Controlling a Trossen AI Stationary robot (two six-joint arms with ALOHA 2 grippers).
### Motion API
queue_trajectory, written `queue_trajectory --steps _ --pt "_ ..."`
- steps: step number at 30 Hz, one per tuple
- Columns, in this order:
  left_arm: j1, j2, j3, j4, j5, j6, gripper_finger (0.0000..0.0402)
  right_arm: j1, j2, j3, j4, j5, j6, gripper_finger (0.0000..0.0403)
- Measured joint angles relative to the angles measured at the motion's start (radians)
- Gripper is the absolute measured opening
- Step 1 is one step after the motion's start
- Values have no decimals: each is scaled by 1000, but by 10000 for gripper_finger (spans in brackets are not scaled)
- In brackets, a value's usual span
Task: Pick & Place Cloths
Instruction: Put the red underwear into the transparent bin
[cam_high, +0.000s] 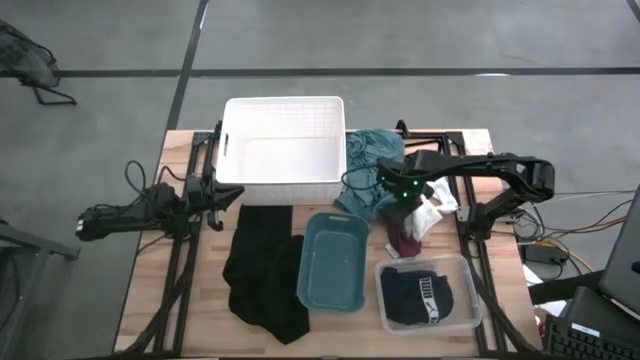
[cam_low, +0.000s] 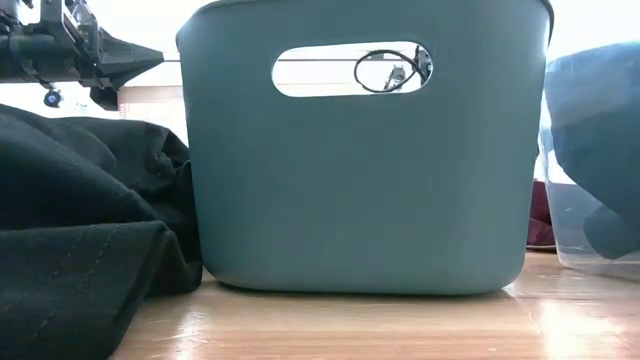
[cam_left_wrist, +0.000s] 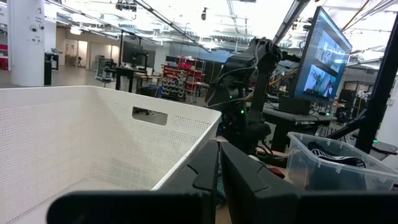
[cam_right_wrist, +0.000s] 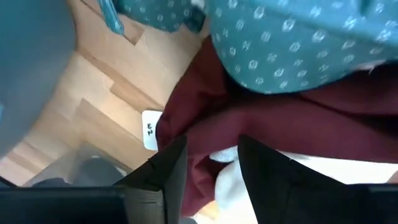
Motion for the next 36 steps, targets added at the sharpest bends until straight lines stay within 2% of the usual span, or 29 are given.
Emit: queue_trajectory --steps 7,12,15,18,21,24,29,36 --pt "0 0 0 0 0 0 23 -19 53 -1 15 -7 0 130" --pt "0 0 0 0 -1 0 23 -18 80 -4 -2 -102 -8 135" --pt "0 0 0 0 -1 0 23 -18 59 -3 -7 -197 -5 144" --pt "0 0 0 0 -1 0 23 -17 11 5 -58 -232 3 150" --pt "0 0 0 0 -1 0 23 -14 -36 -1 -104 -232 26 152" --pt "0 0 0 0 0 0 23 -15 -63 -23 -70 -210 72 150" --pt "0 0 0 0 0 0 23 -15 -49 -69 69 -174 154 143" --pt "0 0 0 0 0 0 23 -19 -9 -109 154 -127 187 141"
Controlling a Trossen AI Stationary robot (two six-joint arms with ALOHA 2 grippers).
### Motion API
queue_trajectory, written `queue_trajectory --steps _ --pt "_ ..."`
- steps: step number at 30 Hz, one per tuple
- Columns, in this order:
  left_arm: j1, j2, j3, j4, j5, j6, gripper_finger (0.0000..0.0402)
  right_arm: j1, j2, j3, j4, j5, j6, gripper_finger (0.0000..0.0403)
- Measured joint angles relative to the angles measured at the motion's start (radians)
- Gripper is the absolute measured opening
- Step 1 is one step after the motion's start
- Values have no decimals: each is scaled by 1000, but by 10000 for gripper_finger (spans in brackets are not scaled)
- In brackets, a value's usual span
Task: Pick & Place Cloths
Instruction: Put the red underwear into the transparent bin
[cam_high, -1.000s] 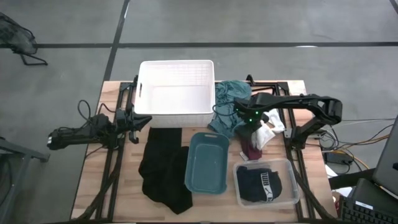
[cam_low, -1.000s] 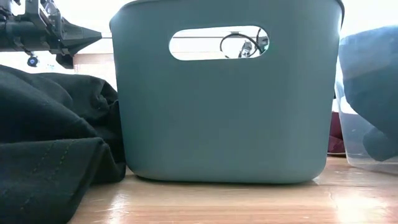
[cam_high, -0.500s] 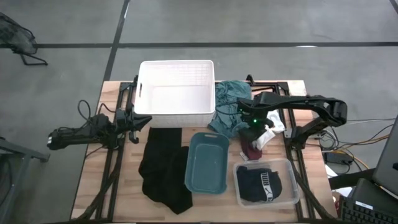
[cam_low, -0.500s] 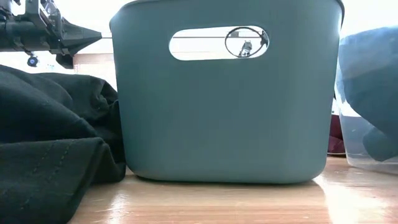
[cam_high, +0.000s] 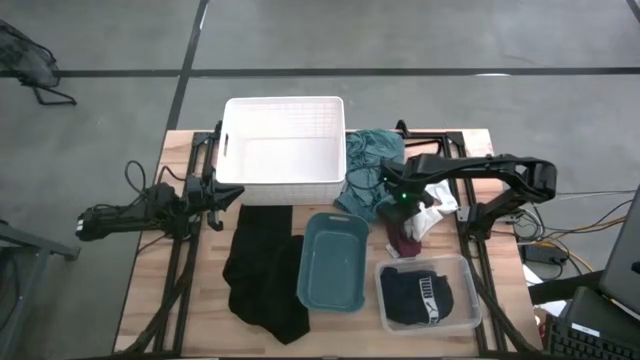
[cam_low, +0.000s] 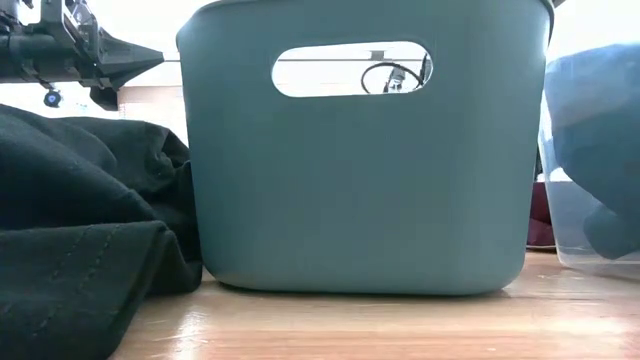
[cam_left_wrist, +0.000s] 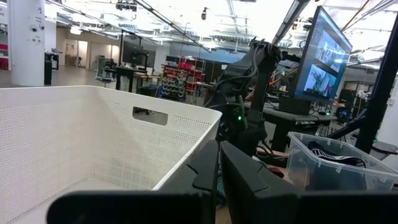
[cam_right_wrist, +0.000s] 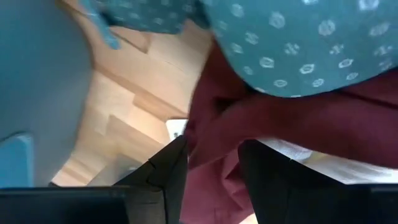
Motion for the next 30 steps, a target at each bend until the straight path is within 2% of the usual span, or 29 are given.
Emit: queue_trajectory --steps 7,9,14,15,22,30 --pt "0 0 0 0 0 0 23 0 32 -45 15 19 -29 144" --pt "0 0 0 0 0 0 23 0 32 -46 20 20 -48 123" --pt "0 0 0 0 0 0 23 0 23 -20 33 16 -87 27" --pt "0 0 0 0 0 0 23 0 18 -10 32 16 -90 20" --pt "0 0 0 0 0 0 23 1 -78 84 -40 24 -80 9" --pt "0 0 0 0 1 0 23 0 -290 240 -181 160 15 8"
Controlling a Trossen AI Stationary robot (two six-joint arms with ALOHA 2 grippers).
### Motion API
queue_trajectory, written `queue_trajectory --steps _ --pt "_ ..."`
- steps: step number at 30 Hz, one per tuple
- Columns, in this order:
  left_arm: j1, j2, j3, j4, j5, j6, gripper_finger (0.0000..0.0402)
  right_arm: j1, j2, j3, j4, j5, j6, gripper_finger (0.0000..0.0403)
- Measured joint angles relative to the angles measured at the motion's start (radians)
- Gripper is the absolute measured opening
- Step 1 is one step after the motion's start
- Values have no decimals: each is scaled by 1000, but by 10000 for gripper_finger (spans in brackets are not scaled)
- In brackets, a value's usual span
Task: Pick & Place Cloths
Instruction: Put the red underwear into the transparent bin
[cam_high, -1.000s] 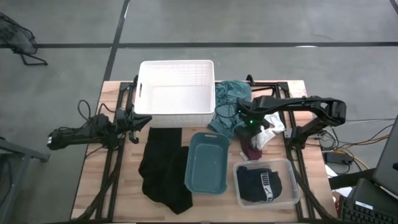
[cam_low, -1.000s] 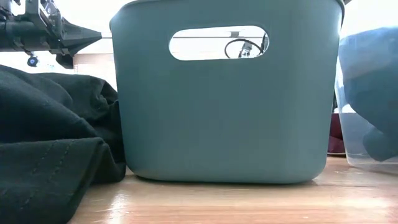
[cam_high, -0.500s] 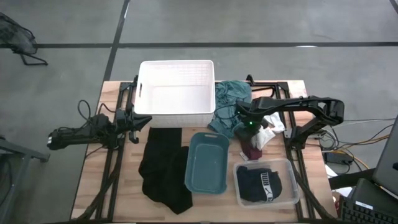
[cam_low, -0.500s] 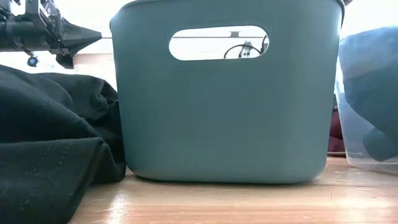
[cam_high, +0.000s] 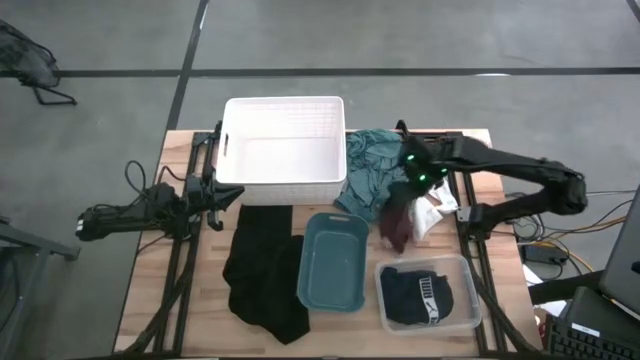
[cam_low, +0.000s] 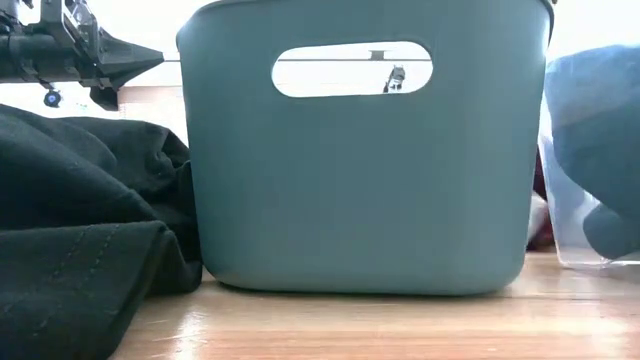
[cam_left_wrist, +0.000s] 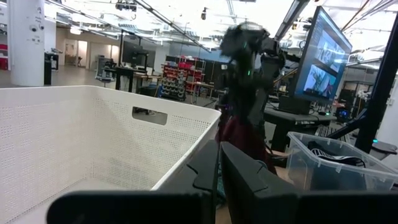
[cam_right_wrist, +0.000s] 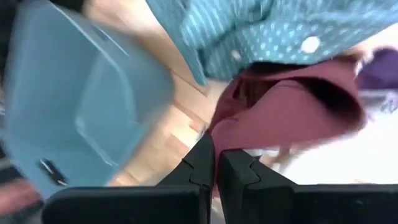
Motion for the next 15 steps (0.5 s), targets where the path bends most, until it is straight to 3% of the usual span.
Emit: queue_trajectory --steps 8,15 --pt "0 0 0 0 0 0 23 1 -160 159 -18 92 149 8" --pt "0 0 0 0 0 0 23 1 -234 314 -23 149 168 8"
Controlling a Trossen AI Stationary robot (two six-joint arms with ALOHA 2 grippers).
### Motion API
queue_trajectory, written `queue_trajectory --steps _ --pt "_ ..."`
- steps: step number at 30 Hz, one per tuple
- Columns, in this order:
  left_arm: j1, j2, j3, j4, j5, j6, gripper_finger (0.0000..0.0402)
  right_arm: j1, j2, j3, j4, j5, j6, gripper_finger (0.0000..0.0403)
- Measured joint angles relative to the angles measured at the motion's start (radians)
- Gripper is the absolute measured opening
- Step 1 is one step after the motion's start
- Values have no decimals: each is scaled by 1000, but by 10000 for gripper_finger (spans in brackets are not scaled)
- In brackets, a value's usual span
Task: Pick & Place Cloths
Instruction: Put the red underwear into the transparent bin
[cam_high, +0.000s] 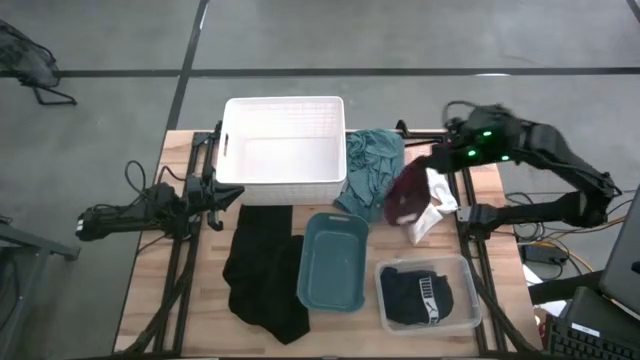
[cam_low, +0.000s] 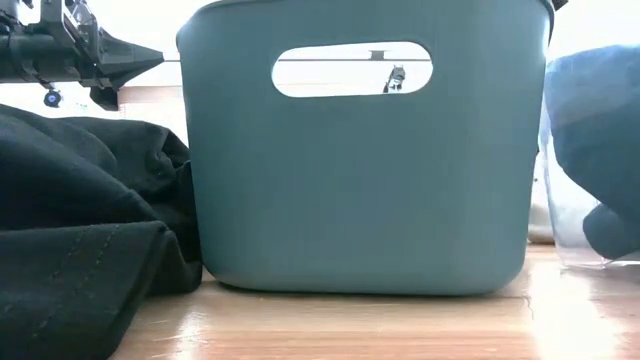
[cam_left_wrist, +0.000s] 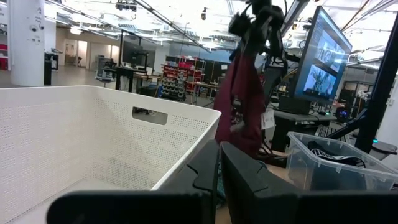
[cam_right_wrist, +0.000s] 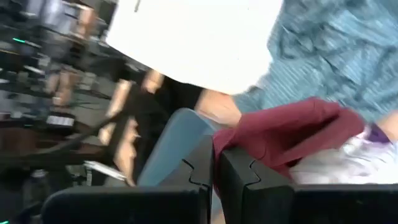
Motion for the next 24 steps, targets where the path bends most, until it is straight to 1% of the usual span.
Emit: queue_trajectory --steps 4,8,12,17,19,22,24 --pt "0 0 0 0 0 0 23 0 -16 86 0 -5 -44 8" --pt "0 0 0 0 0 0 23 0 -17 180 3 -96 -117 8" --pt "0 0 0 0 0 0 23 1 -17 261 4 -241 -170 8" --pt "0 0 0 0 0 0 23 1 -21 334 4 -448 -289 8" --pt "0 0 0 0 0 0 23 7 -28 353 10 -520 -322 8" --pt "0 0 0 0 0 0 23 13 -44 364 14 -634 -328 8" --pt "0 0 0 0 0 0 23 17 -59 363 14 -680 -330 8"
